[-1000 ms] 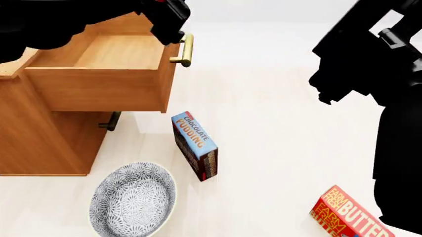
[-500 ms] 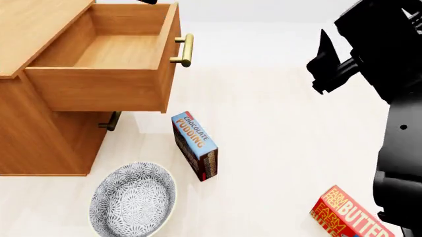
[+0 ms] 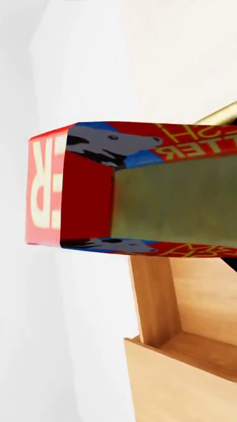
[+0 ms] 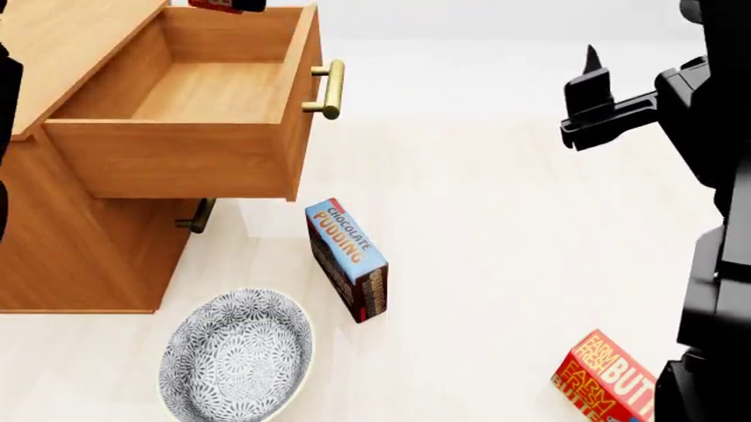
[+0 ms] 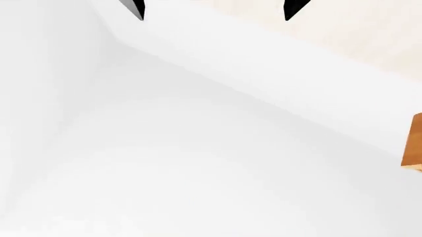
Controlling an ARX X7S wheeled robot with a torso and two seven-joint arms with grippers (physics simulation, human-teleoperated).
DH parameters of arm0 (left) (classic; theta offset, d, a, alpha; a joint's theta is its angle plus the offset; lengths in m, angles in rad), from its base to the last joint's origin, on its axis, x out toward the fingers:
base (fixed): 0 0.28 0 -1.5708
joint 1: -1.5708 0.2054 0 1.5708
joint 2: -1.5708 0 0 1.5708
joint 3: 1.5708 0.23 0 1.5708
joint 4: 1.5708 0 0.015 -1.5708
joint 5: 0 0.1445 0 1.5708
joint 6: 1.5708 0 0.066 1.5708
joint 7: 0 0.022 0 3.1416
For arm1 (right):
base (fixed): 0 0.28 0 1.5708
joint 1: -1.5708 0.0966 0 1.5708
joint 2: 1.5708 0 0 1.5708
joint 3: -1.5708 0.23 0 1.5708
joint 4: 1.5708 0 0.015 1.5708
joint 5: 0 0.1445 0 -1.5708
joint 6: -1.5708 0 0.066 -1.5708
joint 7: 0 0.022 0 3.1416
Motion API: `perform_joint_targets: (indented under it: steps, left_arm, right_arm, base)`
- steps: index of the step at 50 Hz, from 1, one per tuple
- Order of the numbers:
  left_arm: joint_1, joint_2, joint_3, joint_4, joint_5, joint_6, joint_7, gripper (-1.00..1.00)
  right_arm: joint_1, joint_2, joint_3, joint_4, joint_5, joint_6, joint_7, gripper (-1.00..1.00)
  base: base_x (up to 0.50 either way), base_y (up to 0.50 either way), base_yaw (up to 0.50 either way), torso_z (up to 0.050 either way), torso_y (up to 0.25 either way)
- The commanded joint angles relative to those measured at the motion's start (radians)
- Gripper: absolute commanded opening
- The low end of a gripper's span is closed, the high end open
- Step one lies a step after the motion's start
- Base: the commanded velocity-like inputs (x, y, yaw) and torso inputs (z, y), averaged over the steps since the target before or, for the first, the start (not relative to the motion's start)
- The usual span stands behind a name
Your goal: Put the butter at the front in the top drawer of the cabinet and close it.
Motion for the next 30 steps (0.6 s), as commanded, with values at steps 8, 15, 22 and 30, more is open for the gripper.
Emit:
perform_joint_targets:
  steps: [8, 15, 22, 30]
  left_arm:
    - [0.072, 0.041, -0.752, -0.025, 0.71, -0.144, 0.008, -1.0]
    - [0.072, 0.065, -0.996, -0.025, 0.982, -0.173, 0.044, -1.0]
    - [0.061, 0.06, -1.145, -0.025, 1.063, -0.218, 0.008, -1.0]
    - [0.04, 0.049, -1.235, -0.025, 1.097, -0.277, -0.019, -1.0]
  right_arm:
    - [-0.047, -0.025, 0.078, -0.035, 0.007, -0.001, -0.008, 1.0]
    - [-0.064, -0.029, 0.094, -0.03, 0.012, -0.022, -0.01, 1.0]
    - [-0.08, -0.034, 0.107, -0.024, 0.016, -0.039, -0.008, 1.0]
    - [-0.091, -0.038, 0.119, -0.028, 0.019, -0.043, -0.01, 1.0]
  base:
    - [0.0, 0.0, 0.0, 0.0, 0.001]
    - [0.0, 0.0, 0.0, 0.001, 0.001]
    - [0.0, 0.0, 0.0, 0.0, 0.001]
    - [0.0, 0.0, 0.0, 0.001, 0.001]
